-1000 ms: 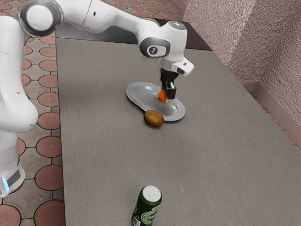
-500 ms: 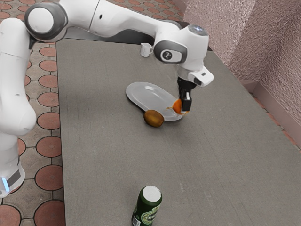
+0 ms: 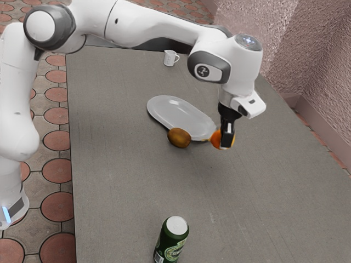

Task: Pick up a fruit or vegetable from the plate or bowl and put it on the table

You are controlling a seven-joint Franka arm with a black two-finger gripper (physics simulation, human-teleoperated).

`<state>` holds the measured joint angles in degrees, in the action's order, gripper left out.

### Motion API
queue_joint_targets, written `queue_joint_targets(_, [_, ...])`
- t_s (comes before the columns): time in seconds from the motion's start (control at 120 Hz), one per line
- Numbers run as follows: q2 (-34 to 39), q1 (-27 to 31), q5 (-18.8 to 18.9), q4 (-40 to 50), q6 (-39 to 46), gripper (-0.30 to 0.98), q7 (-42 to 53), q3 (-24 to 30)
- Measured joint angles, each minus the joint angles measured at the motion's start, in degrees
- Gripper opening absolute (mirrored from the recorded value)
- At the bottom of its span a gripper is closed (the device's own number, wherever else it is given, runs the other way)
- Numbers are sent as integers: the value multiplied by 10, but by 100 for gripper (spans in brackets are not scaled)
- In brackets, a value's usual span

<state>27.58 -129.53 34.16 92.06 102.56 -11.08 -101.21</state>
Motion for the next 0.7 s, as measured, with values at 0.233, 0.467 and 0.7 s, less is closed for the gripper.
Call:
queue_joint_targets(0.233, [33, -6, 22, 69, 92, 35, -27, -52])
queue_joint_targets(0.467, [50, -9, 40, 92, 155, 37, -47, -64])
queue_joint_targets(0.7, [53, -9, 41, 85, 170, 58, -56, -71])
